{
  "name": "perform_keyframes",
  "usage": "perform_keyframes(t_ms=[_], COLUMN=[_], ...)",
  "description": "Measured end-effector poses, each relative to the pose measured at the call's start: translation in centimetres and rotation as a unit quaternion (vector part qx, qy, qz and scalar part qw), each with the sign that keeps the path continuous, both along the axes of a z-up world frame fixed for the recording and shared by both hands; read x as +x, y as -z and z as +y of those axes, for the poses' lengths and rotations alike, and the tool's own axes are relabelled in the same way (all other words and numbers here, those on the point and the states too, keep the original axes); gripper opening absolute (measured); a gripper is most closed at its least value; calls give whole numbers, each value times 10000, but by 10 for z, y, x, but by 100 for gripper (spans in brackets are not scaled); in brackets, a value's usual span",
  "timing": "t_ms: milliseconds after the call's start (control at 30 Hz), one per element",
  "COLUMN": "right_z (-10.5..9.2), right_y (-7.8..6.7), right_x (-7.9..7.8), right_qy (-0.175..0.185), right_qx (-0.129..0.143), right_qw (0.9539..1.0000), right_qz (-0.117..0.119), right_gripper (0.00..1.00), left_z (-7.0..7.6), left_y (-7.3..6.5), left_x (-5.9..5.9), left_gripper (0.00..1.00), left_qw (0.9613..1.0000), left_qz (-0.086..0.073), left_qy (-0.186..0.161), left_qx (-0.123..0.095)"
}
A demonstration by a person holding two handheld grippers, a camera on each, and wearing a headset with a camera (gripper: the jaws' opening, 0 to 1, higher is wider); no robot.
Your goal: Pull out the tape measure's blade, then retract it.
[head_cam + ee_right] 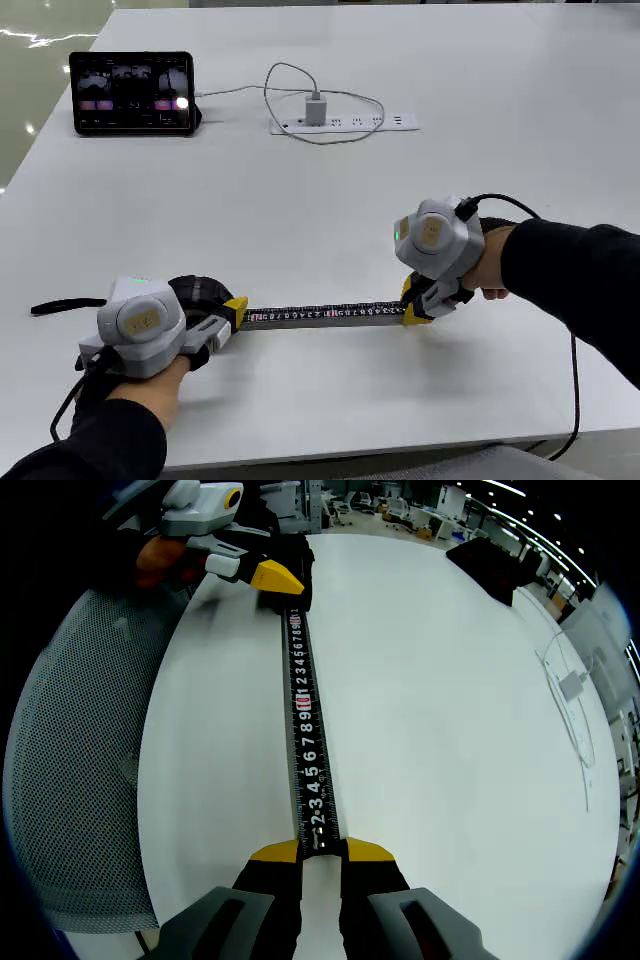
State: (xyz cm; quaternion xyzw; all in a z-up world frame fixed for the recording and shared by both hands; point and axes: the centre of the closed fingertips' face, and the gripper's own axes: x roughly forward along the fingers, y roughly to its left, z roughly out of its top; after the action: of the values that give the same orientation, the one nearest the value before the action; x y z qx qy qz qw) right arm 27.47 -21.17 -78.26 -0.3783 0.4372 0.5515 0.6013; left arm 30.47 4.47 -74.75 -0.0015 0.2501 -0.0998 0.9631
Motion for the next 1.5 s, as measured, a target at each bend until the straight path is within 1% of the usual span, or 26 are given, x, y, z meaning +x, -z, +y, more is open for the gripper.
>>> perform_keyframes(t_ms=[100, 200, 267, 333, 567, 733, 1033, 1233, 1367, 1500], right_z=[2, 3, 4, 5, 10, 12, 15, 16, 17, 19], right_y=[0, 0, 0, 0, 1, 0, 0, 0, 0, 0], right_x=[0, 0, 0, 0, 0, 0, 0, 1, 1, 0], right_qy=[180, 144, 213, 222, 114, 91, -146, -300, -260, -313], right_qx=[18, 35, 75, 75, -28, -13, -4, 110, 275, 245], right_qw=[9998, 9999, 9997, 9997, 9999, 9999, 9999, 9995, 9993, 9992], right_qz=[70, 82, 120, 109, 35, 57, -17, -56, -53, -60], right_gripper=[10, 10, 10, 10, 10, 10, 10, 10, 10, 10], left_z=[0, 0, 0, 0, 0, 0, 0, 0, 0, 0], left_y=[0, -1, -1, 0, 0, -1, 0, 0, -1, -1], left_x=[0, 0, 0, 0, 0, 0, 0, 0, 0, 0], left_gripper=[64, 64, 64, 64, 64, 64, 64, 64, 64, 64], left_qw=[10000, 10000, 10000, 10000, 10000, 10000, 10000, 10000, 10000, 10000], left_qz=[-1, 0, -6, -6, -11, -12, -6, -4, -5, -5], left_qy=[0, -2, -1, -2, -11, -7, -3, -3, -2, 0], left_qx=[-7, -7, -5, -7, -17, -18, -22, -24, -25, -24])
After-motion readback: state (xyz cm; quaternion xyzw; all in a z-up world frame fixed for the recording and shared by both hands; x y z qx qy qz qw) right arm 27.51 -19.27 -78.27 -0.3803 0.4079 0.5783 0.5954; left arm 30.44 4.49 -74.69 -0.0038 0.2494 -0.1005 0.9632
